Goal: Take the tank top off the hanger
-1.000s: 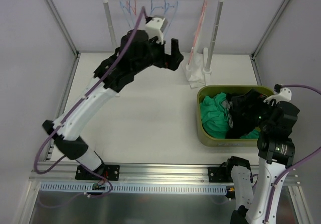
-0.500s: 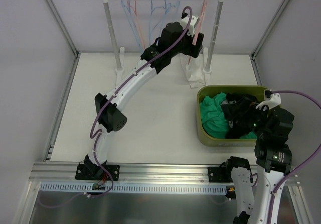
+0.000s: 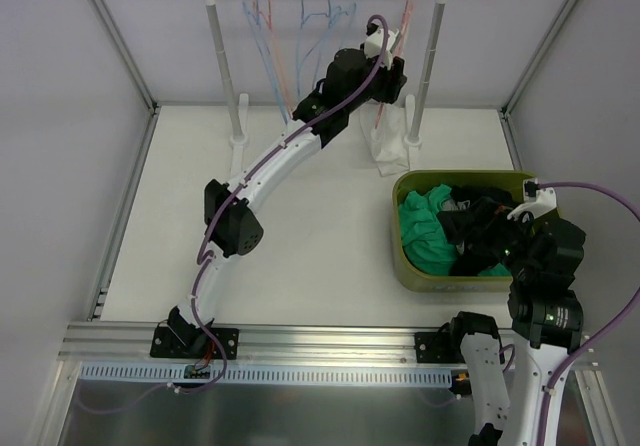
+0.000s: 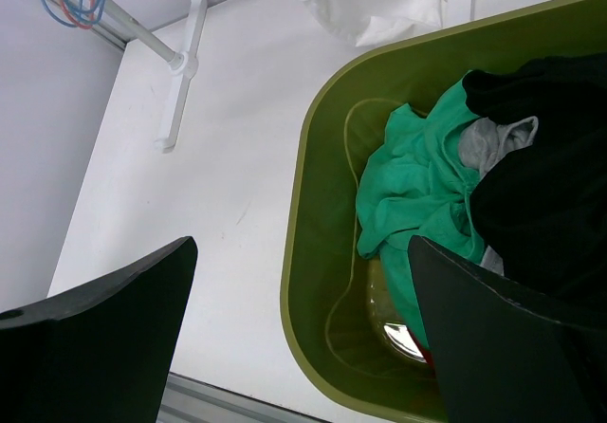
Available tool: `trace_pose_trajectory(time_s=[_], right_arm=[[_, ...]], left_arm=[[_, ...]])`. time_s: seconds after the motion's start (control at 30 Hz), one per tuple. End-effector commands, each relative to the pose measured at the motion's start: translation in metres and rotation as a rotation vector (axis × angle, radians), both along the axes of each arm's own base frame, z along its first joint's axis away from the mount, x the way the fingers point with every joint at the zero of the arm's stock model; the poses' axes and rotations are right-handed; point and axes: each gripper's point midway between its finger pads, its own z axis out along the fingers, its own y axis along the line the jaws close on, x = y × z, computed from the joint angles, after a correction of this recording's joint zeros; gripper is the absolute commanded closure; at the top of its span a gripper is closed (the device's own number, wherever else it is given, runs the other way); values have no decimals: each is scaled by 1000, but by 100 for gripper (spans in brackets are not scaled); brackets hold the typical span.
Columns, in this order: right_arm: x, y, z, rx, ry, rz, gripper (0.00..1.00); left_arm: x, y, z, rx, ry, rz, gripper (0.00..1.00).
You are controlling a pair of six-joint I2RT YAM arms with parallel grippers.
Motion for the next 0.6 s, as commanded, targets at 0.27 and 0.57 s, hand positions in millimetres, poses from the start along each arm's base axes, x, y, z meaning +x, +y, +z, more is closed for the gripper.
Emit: trace_pose_trajectory(time_s=[0.27, 0.57], right_arm=[[-4, 5, 4, -11, -22, 35, 1], [-4, 5, 2, -14, -22, 38, 0]], left_arm=[[12, 12, 42, -84, -115, 60, 86], [-5, 19, 81, -142, -161, 80, 100]])
